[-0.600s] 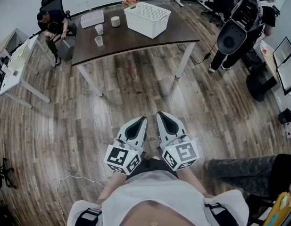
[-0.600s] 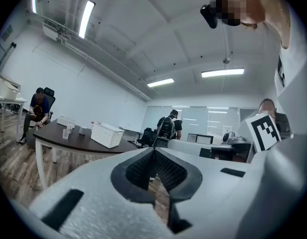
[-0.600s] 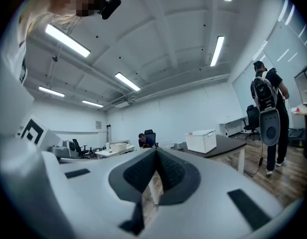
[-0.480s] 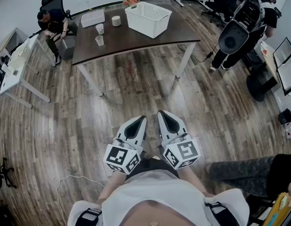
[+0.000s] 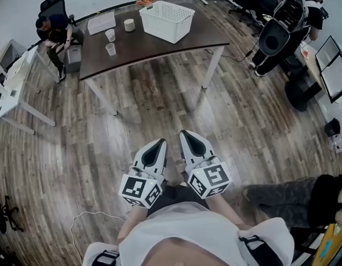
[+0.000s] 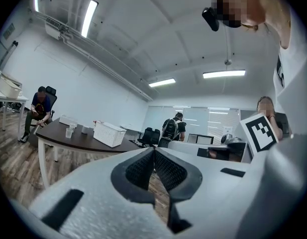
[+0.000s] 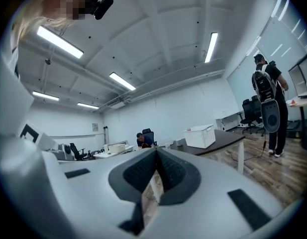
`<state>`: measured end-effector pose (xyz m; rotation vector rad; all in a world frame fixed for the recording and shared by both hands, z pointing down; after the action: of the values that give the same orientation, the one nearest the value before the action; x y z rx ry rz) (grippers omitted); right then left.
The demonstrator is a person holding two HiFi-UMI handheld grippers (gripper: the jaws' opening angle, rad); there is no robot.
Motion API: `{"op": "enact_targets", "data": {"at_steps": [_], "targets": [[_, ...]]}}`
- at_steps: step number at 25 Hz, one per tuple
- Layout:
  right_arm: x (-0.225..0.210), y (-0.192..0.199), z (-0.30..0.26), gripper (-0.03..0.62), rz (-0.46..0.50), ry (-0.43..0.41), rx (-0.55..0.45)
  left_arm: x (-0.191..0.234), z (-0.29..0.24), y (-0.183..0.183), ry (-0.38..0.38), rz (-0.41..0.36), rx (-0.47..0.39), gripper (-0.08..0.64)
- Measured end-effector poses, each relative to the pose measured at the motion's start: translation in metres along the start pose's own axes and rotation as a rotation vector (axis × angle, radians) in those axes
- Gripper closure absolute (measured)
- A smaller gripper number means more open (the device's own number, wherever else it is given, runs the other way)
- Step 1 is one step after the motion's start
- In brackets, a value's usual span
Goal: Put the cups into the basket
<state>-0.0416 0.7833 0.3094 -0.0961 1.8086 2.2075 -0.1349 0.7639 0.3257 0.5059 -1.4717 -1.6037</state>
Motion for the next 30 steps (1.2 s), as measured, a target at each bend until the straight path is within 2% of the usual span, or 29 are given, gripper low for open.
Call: {"op": "enact_targets", "data": {"at_steps": [5, 10, 12, 15, 20, 25, 30], "targets": [[-0.003, 0.0, -0.008, 0.578, 0.015, 0.027, 0.002, 0.018, 0.009, -0.007, -0.014, -0.011, 0.001, 0.549], [-0.008, -0.015, -0.009, 0.578, 0.111, 0.054, -0.023, 0.031, 0.018, -0.017, -0.008, -0.021, -0.015, 0.549], [-0.005, -0.016, -0.01, 0.578, 0.089, 0.057, -0.046, 0.037, 0.019, -0.017, -0.009, -0.024, -0.017, 0.549], [0.012, -0.002, -0.019, 0.578, 0.048, 0.028, -0.048, 0.052, 0.028, -0.018, -0.031, -0.023, -0.005, 0.549], [0.041, 0.007, -0.044, 0.578, 0.14, -0.045, -0.041, 0.075, 0.039, -0.021, -0.085, -0.021, 0.005, 0.549], [0.028, 0.013, -0.072, 0.578, 0.085, -0.026, -0.053, 0.1, 0.029, -0.019, -0.133, -0.004, -0.007, 0.549], [0.019, 0.023, -0.119, 0.578, 0.074, -0.106, -0.053, 0.132, -0.006, -0.015, -0.162, -0.001, -0.026, 0.549]]}}
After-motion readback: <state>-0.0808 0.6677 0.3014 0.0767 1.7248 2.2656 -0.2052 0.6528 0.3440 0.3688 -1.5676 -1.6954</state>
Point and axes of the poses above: the fingertips, and each gripper's own axes: z backward along the fingers, x to its left, y out of its underside, the point moved 3 cm from there along z, backward along the fingers, and after that the axes turned 14 degrees about -x, right-handed, at the moved point
